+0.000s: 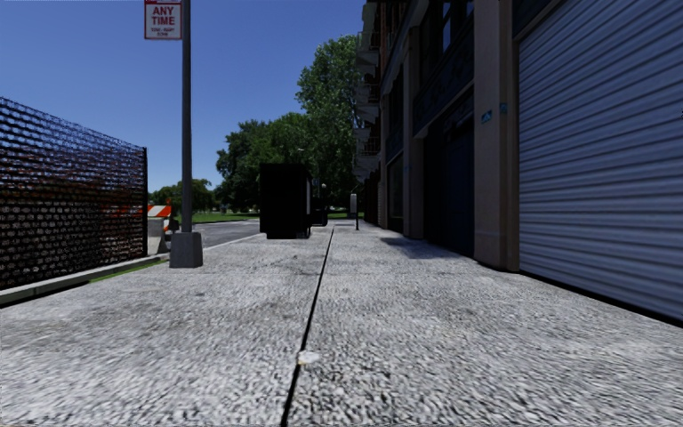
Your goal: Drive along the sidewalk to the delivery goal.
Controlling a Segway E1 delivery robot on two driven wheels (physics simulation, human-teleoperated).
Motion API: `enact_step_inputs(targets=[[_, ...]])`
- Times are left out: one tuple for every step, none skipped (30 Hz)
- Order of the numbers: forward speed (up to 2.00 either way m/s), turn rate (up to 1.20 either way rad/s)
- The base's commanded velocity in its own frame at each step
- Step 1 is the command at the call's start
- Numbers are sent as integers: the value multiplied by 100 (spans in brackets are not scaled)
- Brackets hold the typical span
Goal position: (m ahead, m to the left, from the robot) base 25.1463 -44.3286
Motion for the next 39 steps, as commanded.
enact_step_inputs(targets=[[200, 0], [200, 0], [200, 0], [200, 0], [200, 0], [200, 0], [200, 0], [200, 0], [200, 0], [200, 0], [200, 0], [200, 0], [200, 0], [200, 0], [200, 0], [200, 0], [200, 0], [200, 0], [200, 0], [200, 0], [200, 0], [200, 0], [200, 0], [200, 0], [200, 0], [200, 0], [200, 0], [200, 0], [200, 0], [200, 0], [200, 0], [200, 0], [200, 0], [200, 0], [200, 0], [200, 0], [200, 0], [200, 0], [200, 0]])
